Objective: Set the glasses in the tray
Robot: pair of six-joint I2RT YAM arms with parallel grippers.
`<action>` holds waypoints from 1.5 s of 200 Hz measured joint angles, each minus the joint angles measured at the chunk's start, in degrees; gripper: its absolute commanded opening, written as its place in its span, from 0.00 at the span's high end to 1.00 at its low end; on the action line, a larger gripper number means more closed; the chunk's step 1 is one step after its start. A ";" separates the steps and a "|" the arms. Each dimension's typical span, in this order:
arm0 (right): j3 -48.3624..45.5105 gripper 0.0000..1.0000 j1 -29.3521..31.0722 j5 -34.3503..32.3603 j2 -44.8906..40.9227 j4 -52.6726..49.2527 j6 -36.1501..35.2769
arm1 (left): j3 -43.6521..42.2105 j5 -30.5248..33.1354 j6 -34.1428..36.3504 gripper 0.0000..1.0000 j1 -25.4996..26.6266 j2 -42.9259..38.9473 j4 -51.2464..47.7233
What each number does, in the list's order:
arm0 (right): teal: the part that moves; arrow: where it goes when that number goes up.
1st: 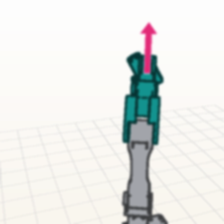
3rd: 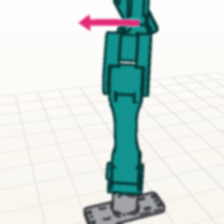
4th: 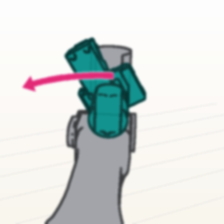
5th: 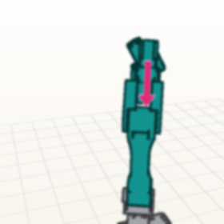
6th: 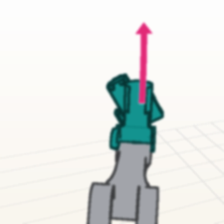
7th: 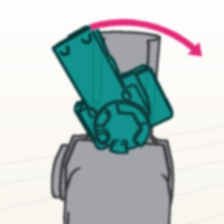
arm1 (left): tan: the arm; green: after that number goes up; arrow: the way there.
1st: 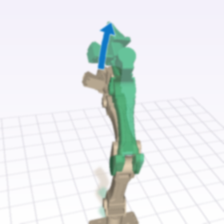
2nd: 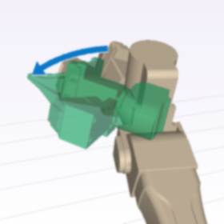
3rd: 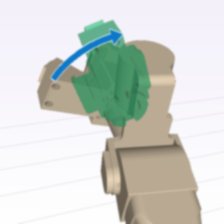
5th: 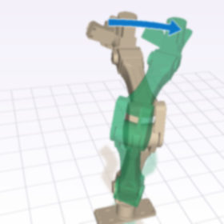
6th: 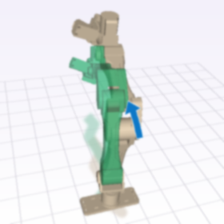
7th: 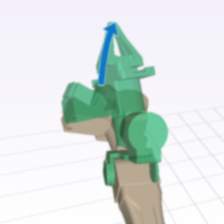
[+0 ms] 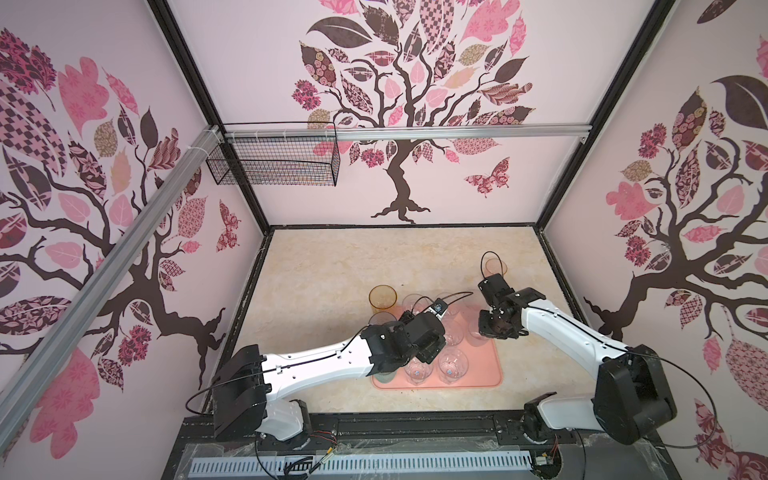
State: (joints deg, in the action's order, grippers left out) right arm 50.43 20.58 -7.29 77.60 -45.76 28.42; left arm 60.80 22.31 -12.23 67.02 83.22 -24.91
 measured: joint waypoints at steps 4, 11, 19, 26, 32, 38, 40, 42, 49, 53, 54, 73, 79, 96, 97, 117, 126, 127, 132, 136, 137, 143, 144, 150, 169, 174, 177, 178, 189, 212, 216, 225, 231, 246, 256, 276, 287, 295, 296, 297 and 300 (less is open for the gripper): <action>0.00 0.84 0.00 0.00 -0.02 0.00 0.00 | 0.00 0.00 0.00 0.17 0.00 0.00 0.00; 0.00 0.82 0.00 0.00 0.00 -0.02 0.00 | -0.02 0.00 0.00 0.17 0.00 0.00 0.00; 0.00 0.81 0.00 0.00 -0.02 -0.02 -0.02 | -0.02 0.00 0.00 0.17 0.00 0.00 0.00; 0.00 0.80 0.00 0.00 -0.02 -0.02 0.00 | -0.02 0.00 0.00 0.17 0.00 0.00 0.00; 0.04 0.79 0.00 0.00 -0.02 -0.07 0.00 | -0.02 0.02 0.00 0.17 0.00 0.00 0.00; 0.13 0.78 0.00 0.00 -0.02 -0.09 0.00 | -0.02 0.02 0.00 0.17 0.00 0.00 0.00; 0.17 0.77 0.00 0.00 -0.02 -0.09 -0.04 | -0.02 0.02 0.00 0.17 0.00 0.00 0.00; 0.22 0.77 0.00 0.00 -0.02 -0.09 0.00 | -0.02 0.02 0.00 0.17 0.00 0.00 0.00; 0.42 0.75 0.00 0.02 -0.02 -0.13 0.00 | -0.02 0.04 0.00 0.17 0.00 0.00 0.00; 0.57 0.74 0.00 0.00 -0.02 -0.26 -0.11 | -0.02 0.07 0.00 0.17 0.00 0.00 0.00; 0.63 0.74 0.00 0.00 -0.02 -0.28 -0.09 | -0.02 0.07 0.00 0.17 0.00 0.00 0.00; 1.66 0.68 0.00 -0.02 -0.02 -0.50 -0.33 | -0.02 0.15 0.00 0.17 0.00 0.00 0.00; 2.05 0.66 0.00 -0.09 -0.02 -0.61 -0.39 | -0.02 0.15 0.00 0.17 0.00 0.00 0.00; 3.74 0.64 -0.02 -0.72 -0.04 -1.55 -0.72 | -0.02 0.17 0.02 0.17 0.00 0.00 0.00; 3.89 0.63 0.00 -0.81 -0.04 -1.66 -0.83 | -0.02 0.17 0.02 0.17 0.00 0.00 0.00; 6.49 0.62 -0.02 -2.03 -0.17 -3.28 -1.77 | -0.02 0.68 0.50 0.16 0.00 -0.04 -0.02; 8.11 0.61 -0.02 -2.64 -0.17 -4.13 -2.14 | -0.02 1.07 1.03 0.16 -0.04 -0.11 -0.02; 8.26 0.61 -0.02 -2.71 -0.17 -4.17 -2.21 | -0.02 1.14 1.20 0.16 -0.09 -0.13 -0.04; 9.01 0.60 -0.02 -3.04 -0.17 -4.50 -2.43 | -0.02 1.31 1.60 0.16 -0.17 -0.20 -0.04; 9.77 0.60 -0.02 -3.39 -0.17 -4.79 -2.73 | -0.02 1.53 1.97 0.16 -0.31 -0.31 -0.09; 9.92 0.60 -0.02 -3.48 -0.17 -4.83 -2.73 | -0.02 1.55 2.01 0.15 -0.31 -0.33 -0.09; 11.08 0.60 -0.02 -3.87 -0.17 -5.20 -3.02 | 0.00 1.84 2.60 0.16 -0.59 -0.55 -0.17; 11.21 0.60 -0.02 -3.91 -0.17 -5.22 -3.06 | 0.00 1.88 2.75 0.16 -0.68 -0.61 -0.17; 12.39 0.59 -0.02 -4.42 -0.17 -5.46 -3.41 | 0.02 2.14 3.37 0.16 -1.16 -0.92 -0.33; 15.72 0.57 -0.55 -5.29 -0.09 -5.42 -4.35 | 0.07 2.93 5.29 0.15 -3.76 -2.58 -0.76; 16.63 0.56 -0.92 -5.35 -0.02 -5.40 -4.57 | 0.07 3.13 5.86 0.15 -4.66 -3.17 -0.96; 17.09 0.56 -1.20 -5.31 0.00 -5.31 -4.74 | 0.07 3.15 6.27 0.15 -5.44 -3.72 -1.01; 17.20 0.56 -1.27 -5.31 0.02 -5.27 -4.72 | 0.07 3.17 6.29 0.15 -5.57 -3.80 -1.01; 19.02 0.55 -2.80 -5.11 0.33 -4.92 -5.31 | 0.07 3.72 7.61 0.15 -8.11 -5.73 -1.09; 22.45 0.54 -7.17 -4.20 2.21 -3.26 -6.01 | 0.04 4.42 9.38 0.14 -13.75 -10.14 -0.90; 22.82 0.54 -7.76 -4.07 2.62 -2.95 -6.03 | 0.04 4.50 9.49 0.14 -14.95 -10.99 -0.81; 23.80 0.54 -9.05 -3.72 3.65 -2.21 -6.19 | 0.00 4.42 9.44 0.14 -17.53 -12.59 -0.55; 24.35 0.54 -9.75 -3.61 4.37 -1.77 -6.16 | 0.00 4.35 9.35 0.14 -19.37 -13.60 -0.39; 25.51 0.54 -10.84 -3.76 6.05 -0.28 -6.12 | -0.33 3.72 8.26 0.13 -24.20 -15.87 0.37; 25.99 0.53 -11.10 -3.80 7.10 0.74 -5.92 | -1.01 2.54 6.60 0.13 -27.67 -17.27 0.98; 26.47 0.53 -12.22 -2.82 9.40 3.15 -4.87 | -3.30 -1.20 2.34 0.13 -34.71 -18.88 2.32; 26.47 0.53 -13.33 -2.14 10.62 4.33 -4.09 | -4.70 -2.97 0.13 0.13 -38.01 -18.97 2.51; 26.43 0.53 -14.27 -1.95 11.43 5.11 -3.54 | -5.55 -3.69 -1.14 0.14 -39.95 -18.58 2.38; 26.43 0.53 -14.47 -1.90 11.56 5.27 -3.37 | -5.62 -3.78 -1.20 0.14 -40.09 -18.51 2.34; 26.43 0.53 -14.53 -1.86 11.65 5.33 -3.30 | -5.73 -3.82 -1.42 0.14 -40.33 -18.40 2.27; 26.43 0.52 -14.84 -1.84 11.87 5.64 -3.23 | -5.90 -4.00 -1.62 0.14 -40.72 -18.21 2.10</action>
State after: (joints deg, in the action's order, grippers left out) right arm 76.86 5.74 -9.13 89.47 -40.12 25.19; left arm 54.89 18.31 -13.85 26.30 65.01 -22.81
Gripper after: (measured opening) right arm 0.473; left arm 0.865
